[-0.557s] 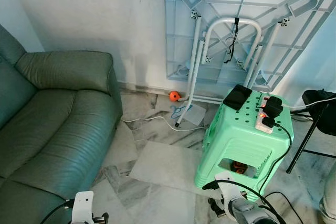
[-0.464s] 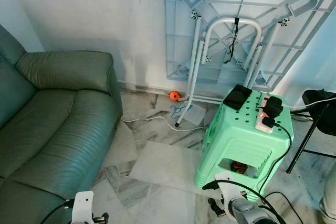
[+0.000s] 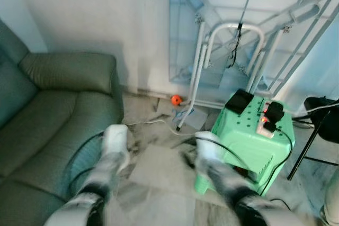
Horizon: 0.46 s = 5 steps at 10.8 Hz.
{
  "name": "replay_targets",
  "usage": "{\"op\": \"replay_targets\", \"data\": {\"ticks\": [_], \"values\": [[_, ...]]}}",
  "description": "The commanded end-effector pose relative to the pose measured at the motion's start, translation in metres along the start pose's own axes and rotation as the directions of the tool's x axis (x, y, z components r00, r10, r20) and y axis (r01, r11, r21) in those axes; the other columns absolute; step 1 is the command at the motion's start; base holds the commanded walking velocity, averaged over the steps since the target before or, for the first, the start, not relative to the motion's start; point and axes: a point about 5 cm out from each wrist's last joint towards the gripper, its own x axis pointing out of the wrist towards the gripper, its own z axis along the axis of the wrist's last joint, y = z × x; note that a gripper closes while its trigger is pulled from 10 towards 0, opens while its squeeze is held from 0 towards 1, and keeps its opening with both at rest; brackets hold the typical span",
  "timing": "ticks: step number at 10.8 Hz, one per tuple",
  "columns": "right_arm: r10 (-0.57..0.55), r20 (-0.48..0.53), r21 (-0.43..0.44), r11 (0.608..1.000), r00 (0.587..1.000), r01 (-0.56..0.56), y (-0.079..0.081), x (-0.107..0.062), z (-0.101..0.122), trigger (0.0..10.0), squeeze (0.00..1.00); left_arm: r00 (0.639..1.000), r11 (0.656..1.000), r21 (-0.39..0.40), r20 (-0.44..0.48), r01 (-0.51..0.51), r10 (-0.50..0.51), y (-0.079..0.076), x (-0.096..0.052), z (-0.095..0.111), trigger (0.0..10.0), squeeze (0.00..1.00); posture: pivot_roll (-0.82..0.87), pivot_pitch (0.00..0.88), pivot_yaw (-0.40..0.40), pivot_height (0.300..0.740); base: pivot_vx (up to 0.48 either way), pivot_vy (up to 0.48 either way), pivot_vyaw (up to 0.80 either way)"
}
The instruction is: Move the pillow to the sofa
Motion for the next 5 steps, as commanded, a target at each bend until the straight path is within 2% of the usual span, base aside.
{"op": "replay_targets", "data": {"ticks": [1, 3, 4, 5], "values": [[0.013, -0.026, 0.021, 1.000, 1.000, -0.012, 0.005, 0.000, -0.005, 10.0, 0.00, 0.998, 1.000, -0.015, -0.065, 0.006, -0.007, -0.002, -0.002, -0.017, 10.0, 0.00, -0.03, 0.000, -0.019, 0.740, 0.000, 0.000, 0.00], [0.008, -0.025, 0.038, 0.999, 1.000, -0.007, 0.006, 0.000, -0.004, 10.0, 0.00, 0.998, 1.000, -0.014, -0.065, 0.003, -0.004, -0.003, -0.002, -0.016, 10.0, 0.00, -0.03, 0.000, -0.020, 0.740, 0.000, 0.000, 0.00], [-0.029, -0.010, 0.002, 1.000, 1.000, 0.029, -0.001, 0.000, -0.002, 10.0, 0.00, 0.998, 1.000, -0.010, -0.057, 0.005, -0.006, -0.003, -0.001, -0.014, 10.0, 0.00, -0.03, 0.000, -0.020, 0.740, 0.000, 0.000, 0.00], [-0.051, 0.003, 0.019, 0.999, 0.999, 0.051, -0.009, -0.001, -0.001, 10.0, 0.00, 0.998, 0.998, 0.038, -0.038, 0.044, -0.043, -0.005, -0.001, -0.010, 10.0, 0.00, -0.03, 0.000, -0.019, 0.740, 0.000, 0.000, 0.00]]}}
